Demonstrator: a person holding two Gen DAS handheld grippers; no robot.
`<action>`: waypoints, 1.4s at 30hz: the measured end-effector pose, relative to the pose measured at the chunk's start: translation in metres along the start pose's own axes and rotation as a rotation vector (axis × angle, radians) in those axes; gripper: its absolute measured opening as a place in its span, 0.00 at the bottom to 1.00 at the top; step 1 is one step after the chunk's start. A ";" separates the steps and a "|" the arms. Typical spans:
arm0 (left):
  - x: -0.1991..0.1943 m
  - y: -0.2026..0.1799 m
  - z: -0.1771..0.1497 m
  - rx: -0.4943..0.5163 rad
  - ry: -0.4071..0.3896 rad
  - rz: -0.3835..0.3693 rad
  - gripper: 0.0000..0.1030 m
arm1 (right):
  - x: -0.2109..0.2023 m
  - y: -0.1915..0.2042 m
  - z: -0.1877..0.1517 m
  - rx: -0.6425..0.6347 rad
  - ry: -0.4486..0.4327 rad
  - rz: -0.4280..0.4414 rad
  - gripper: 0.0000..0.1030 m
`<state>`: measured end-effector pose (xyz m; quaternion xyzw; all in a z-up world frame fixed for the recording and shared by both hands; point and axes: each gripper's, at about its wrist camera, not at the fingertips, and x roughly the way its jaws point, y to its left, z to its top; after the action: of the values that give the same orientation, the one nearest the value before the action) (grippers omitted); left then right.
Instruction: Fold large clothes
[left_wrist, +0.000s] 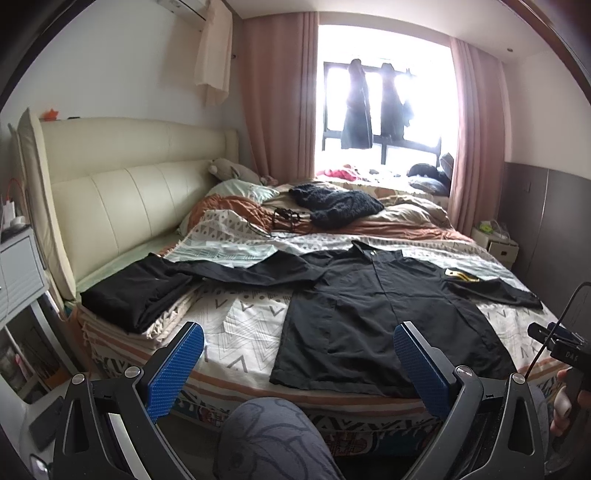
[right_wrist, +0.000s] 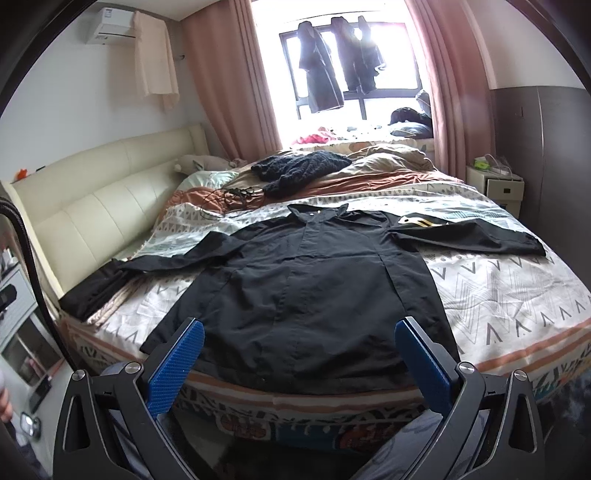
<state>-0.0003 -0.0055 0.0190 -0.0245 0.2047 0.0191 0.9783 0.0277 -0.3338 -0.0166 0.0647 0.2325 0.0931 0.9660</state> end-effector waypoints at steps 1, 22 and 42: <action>0.001 -0.001 0.001 0.004 -0.001 -0.007 1.00 | 0.001 -0.001 0.000 0.011 0.000 0.001 1.00; 0.038 0.016 0.022 -0.035 -0.003 0.010 1.00 | 0.036 0.005 0.028 -0.015 0.007 0.013 1.00; 0.138 0.051 0.050 -0.107 0.073 0.055 1.00 | 0.141 0.017 0.084 -0.005 0.070 0.065 1.00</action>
<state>0.1433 0.0517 0.0080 -0.0717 0.2393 0.0558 0.9667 0.1875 -0.2941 -0.0008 0.0664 0.2636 0.1270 0.9539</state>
